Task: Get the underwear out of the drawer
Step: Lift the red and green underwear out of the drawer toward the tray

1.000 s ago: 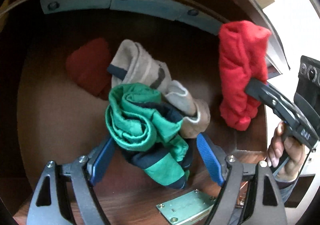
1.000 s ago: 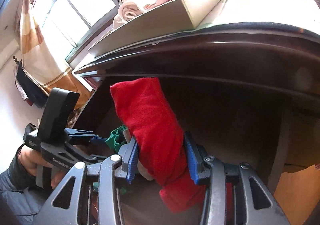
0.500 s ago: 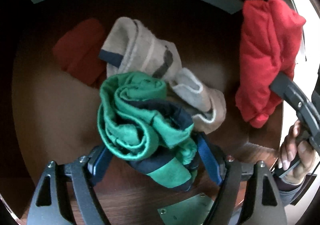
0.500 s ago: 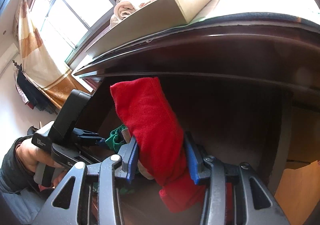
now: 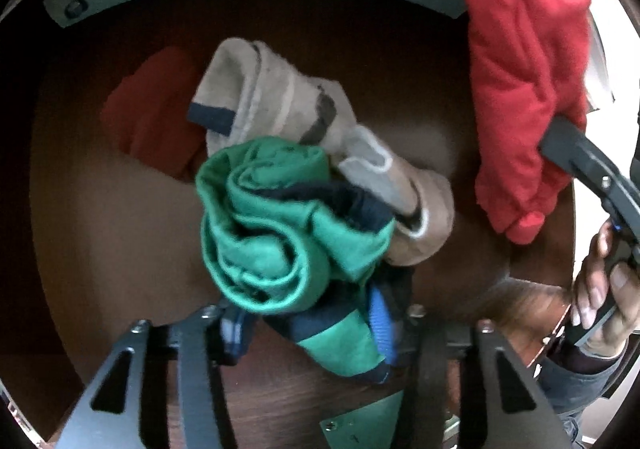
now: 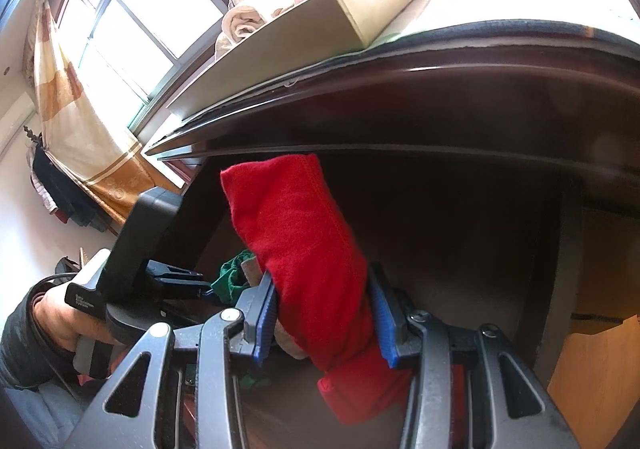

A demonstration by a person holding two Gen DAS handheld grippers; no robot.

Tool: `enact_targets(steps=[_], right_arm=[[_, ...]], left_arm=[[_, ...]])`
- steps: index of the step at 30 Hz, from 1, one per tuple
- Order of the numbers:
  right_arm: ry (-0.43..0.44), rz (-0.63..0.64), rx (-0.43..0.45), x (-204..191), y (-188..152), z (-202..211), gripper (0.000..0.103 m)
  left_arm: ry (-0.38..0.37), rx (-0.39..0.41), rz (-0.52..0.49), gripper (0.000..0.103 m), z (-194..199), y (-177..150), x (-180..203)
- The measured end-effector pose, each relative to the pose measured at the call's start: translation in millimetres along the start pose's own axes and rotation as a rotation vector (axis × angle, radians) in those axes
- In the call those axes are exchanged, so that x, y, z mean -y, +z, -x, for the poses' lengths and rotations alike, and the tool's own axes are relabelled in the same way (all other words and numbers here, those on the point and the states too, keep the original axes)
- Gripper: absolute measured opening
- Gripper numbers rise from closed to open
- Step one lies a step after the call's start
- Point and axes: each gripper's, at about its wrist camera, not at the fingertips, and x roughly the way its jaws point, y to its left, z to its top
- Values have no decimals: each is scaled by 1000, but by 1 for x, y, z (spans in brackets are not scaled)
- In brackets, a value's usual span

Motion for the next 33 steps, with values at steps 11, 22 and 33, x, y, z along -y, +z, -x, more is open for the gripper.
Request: enact_targets(steps=[11, 22, 33], right_arm=[[-1, 20, 15, -8, -2, 4, 45], [34, 31, 53, -6, -7, 14, 45], [56, 68, 93, -10, -12, 27, 45]], left_arm=[[22, 183, -104, 30, 19, -29, 33], [46, 320, -158, 28, 71, -71, 27], [62, 435, -197, 28, 123, -93, 24]])
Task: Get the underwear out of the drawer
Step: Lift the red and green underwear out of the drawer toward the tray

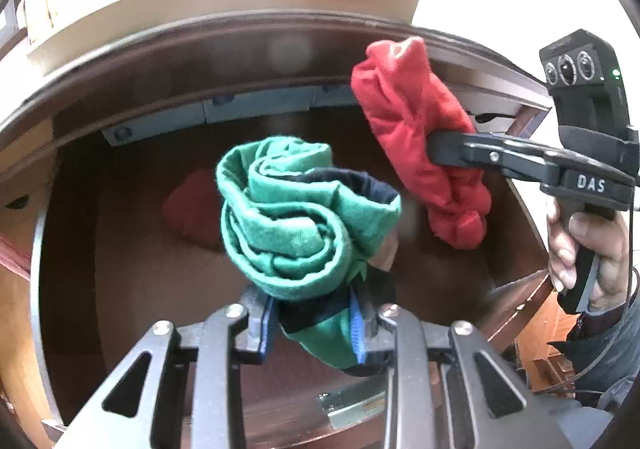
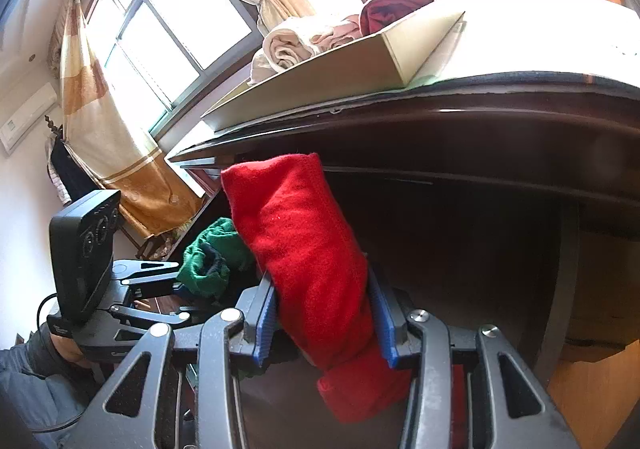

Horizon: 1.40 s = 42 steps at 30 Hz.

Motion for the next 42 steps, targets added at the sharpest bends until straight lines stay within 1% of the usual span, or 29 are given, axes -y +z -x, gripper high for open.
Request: enact_targets(steps=[4, 11, 14, 19, 24, 26, 31, 42], right_arm=[[4, 7, 8, -4, 2, -2, 45], [4, 16, 23, -6, 2, -1, 45], [6, 33, 39, -9, -1, 2, 45], [6, 66, 62, -15, -5, 7, 45], [6, 76, 72, -17, -5, 10, 45], [5, 80, 76, -17, -5, 11, 45], [7, 86, 82, -17, -5, 11, 45], [8, 89, 91, -17, -7, 16, 45]], left_arm=[[9, 40, -15, 28, 3, -2, 2], [16, 83, -34, 28, 4, -3, 1], [26, 112, -36, 28, 11, -4, 8], [71, 169, -65, 28, 22, -9, 12], [103, 209, -83, 28, 35, -14, 15], [121, 228, -91, 28, 32, -15, 10], [153, 278, -108, 28, 39, -17, 8], [172, 340, -122, 27, 51, -15, 6]])
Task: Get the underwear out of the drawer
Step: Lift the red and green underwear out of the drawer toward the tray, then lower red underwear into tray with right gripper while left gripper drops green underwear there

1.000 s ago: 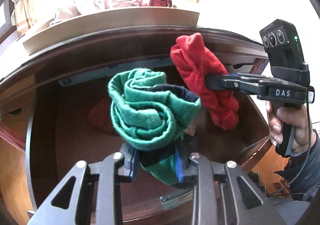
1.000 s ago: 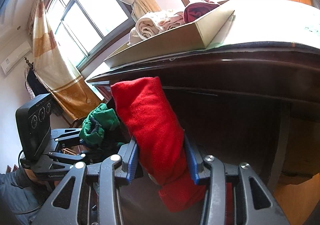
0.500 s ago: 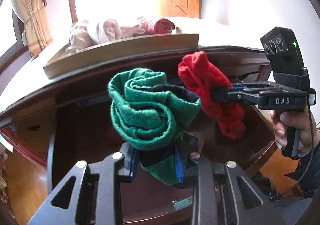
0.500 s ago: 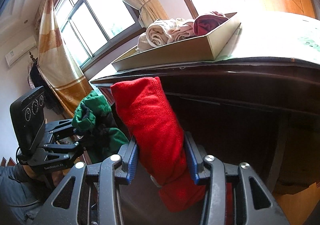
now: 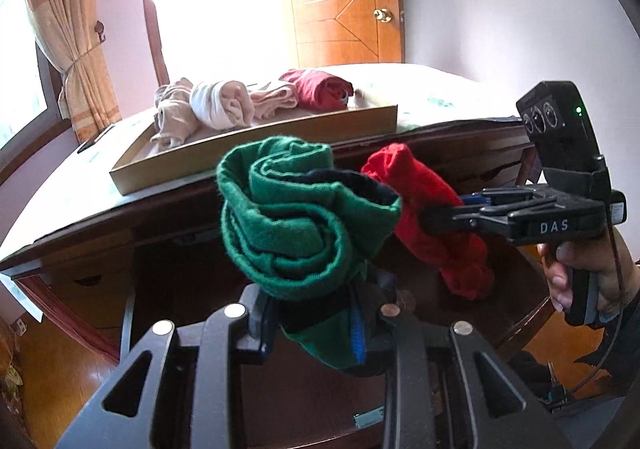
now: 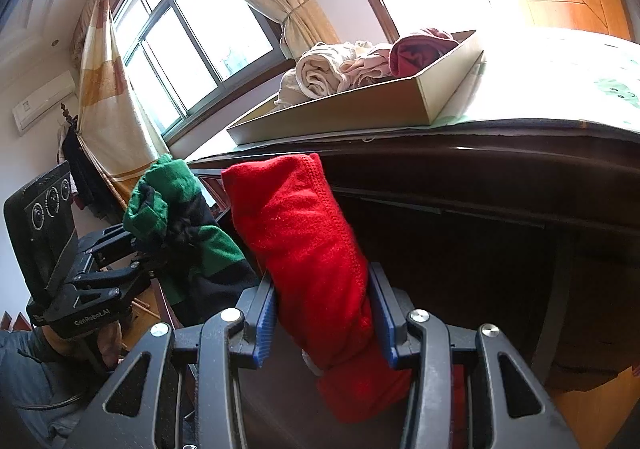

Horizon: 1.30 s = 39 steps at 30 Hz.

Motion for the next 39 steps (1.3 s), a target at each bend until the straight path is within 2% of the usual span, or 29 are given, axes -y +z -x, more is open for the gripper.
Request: enact_targets(steps=[13, 19, 29, 33, 39], right_arm=[[12, 9, 19, -2, 1, 2, 44], [3, 119, 102, -21, -3, 15, 44], [-5, 161, 177, -31, -10, 29, 44], [-5, 155, 208, -31, -10, 36, 44], [9, 74, 223, -18, -4, 42, 44]], left_arm=[[9, 36, -2, 27, 1, 3, -1], [16, 58, -2, 27, 3, 4, -3], [21, 94, -6, 27, 6, 10, -7], [21, 95, -16, 27, 5, 14, -12], [17, 87, -20, 27, 2, 24, -22]])
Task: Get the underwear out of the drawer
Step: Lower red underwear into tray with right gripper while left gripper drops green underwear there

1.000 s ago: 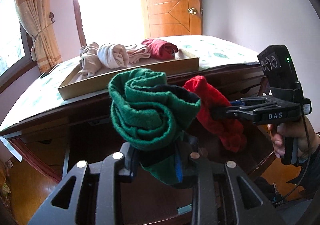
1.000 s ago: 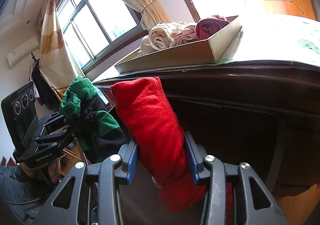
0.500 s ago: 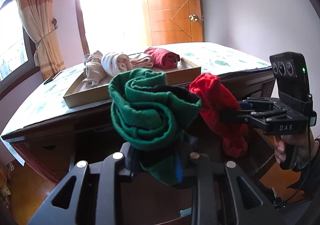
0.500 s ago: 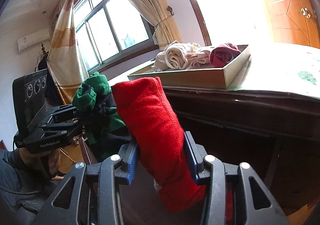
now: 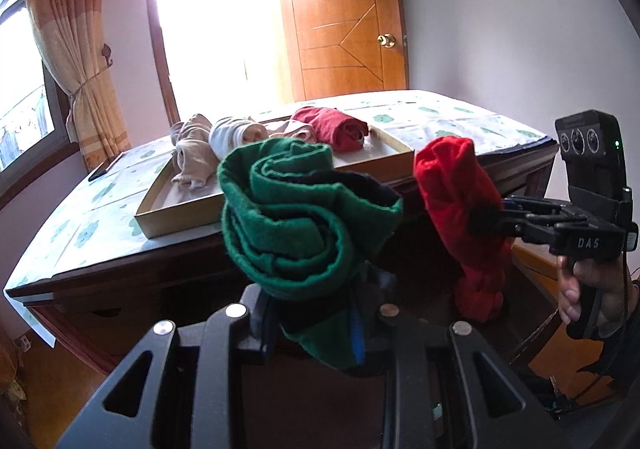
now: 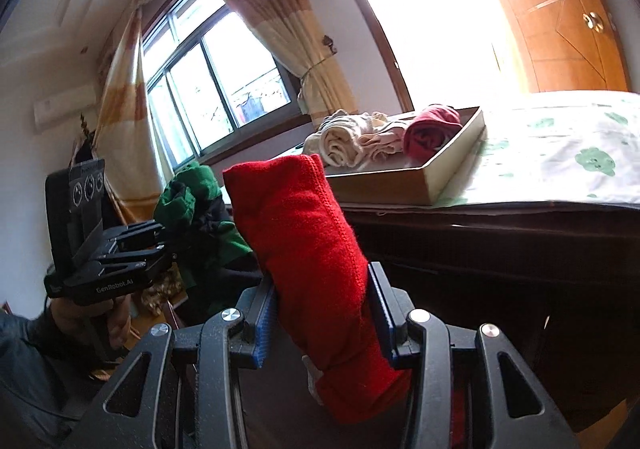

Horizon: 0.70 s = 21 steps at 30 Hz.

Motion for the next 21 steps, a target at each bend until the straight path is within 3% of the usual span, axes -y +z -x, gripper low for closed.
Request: enact_targets(steps=[14, 21], right_arm=[[43, -12, 39, -16, 45, 11, 44], [24, -24, 36, -23, 72, 5, 44]], left_arm=[[-45, 7, -25, 27, -4, 39, -14], [-47, 14, -53, 27, -7, 66, -20]])
